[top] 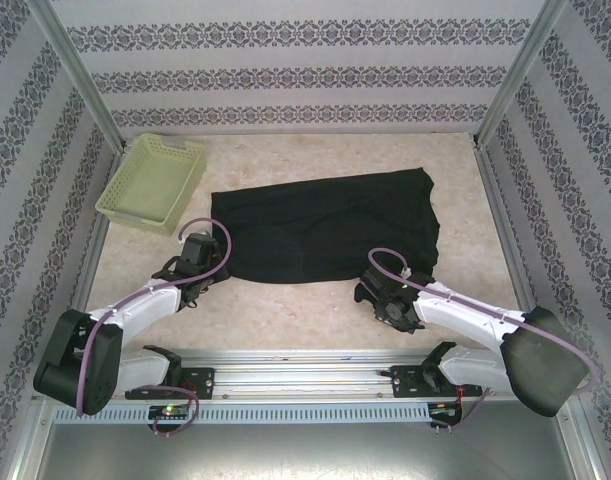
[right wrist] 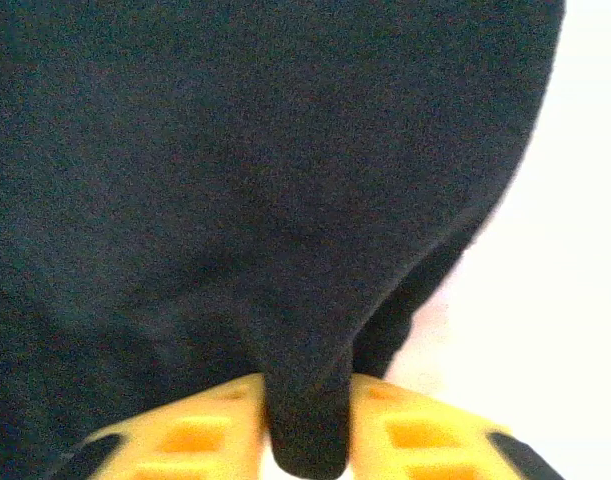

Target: Fold the inside-out t-shirt

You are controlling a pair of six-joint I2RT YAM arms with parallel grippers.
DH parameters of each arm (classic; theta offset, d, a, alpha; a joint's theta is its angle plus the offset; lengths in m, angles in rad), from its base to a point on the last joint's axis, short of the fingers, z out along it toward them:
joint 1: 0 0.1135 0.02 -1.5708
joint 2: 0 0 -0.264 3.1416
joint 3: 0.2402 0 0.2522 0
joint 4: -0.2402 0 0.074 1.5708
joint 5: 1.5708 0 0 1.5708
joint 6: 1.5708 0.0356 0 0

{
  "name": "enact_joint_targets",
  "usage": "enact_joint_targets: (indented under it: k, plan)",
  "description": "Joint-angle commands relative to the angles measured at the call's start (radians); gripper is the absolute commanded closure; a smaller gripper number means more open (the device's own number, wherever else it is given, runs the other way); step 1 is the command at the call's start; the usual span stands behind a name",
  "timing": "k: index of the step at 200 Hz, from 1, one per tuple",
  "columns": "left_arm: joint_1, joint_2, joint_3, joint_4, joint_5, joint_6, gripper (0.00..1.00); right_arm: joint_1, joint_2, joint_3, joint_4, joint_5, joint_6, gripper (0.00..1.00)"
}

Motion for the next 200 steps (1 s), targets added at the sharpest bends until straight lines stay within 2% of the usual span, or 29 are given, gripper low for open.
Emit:
enact_joint_targets:
  k: [1, 19, 40, 58, 82, 102, 140, 159, 179, 200]
  plan:
    - [0.01, -0.053, 0.006, -0.02, -0.024, 0.006, 1.0, 0.004, -0.028, 0.008, -0.049, 0.059, 0.0, 0.88]
    - [0.01, -0.087, -0.004, -0.042, -0.032, 0.0, 1.0, 0.002, -0.084, 0.035, -0.11, 0.1, -0.001, 0.96]
    - [0.011, -0.106, -0.009, -0.076, -0.031, -0.006, 1.0, -0.017, -0.152, 0.081, -0.199, 0.162, -0.021, 0.99]
    - [0.011, -0.114, -0.007, -0.112, -0.019, -0.005, 1.0, -0.071, -0.221, 0.115, -0.261, 0.213, -0.072, 1.0]
    - [0.011, -0.14, -0.009, -0.148, -0.007, 0.002, 1.0, -0.189, -0.312, 0.13, -0.249, 0.187, -0.183, 1.0]
    - [0.01, -0.178, 0.006, -0.191, 0.002, -0.003, 1.0, -0.27, -0.331, 0.166, -0.251, 0.173, -0.264, 1.0]
    - [0.011, -0.283, 0.069, -0.35, -0.105, 0.023, 1.0, -0.384, -0.312, 0.215, -0.222, 0.133, -0.379, 1.0]
    - [0.011, -0.339, 0.078, -0.425, -0.142, -0.012, 1.0, -0.429, -0.306, 0.232, -0.217, 0.134, -0.411, 1.0]
    - [0.016, -0.374, 0.058, -0.46, -0.056, -0.085, 1.0, -0.462, -0.313, 0.246, -0.202, 0.124, -0.437, 1.0]
    - [0.016, -0.322, 0.043, -0.497, 0.027, -0.128, 1.0, -0.47, -0.309, 0.262, -0.18, 0.117, -0.454, 1.0]
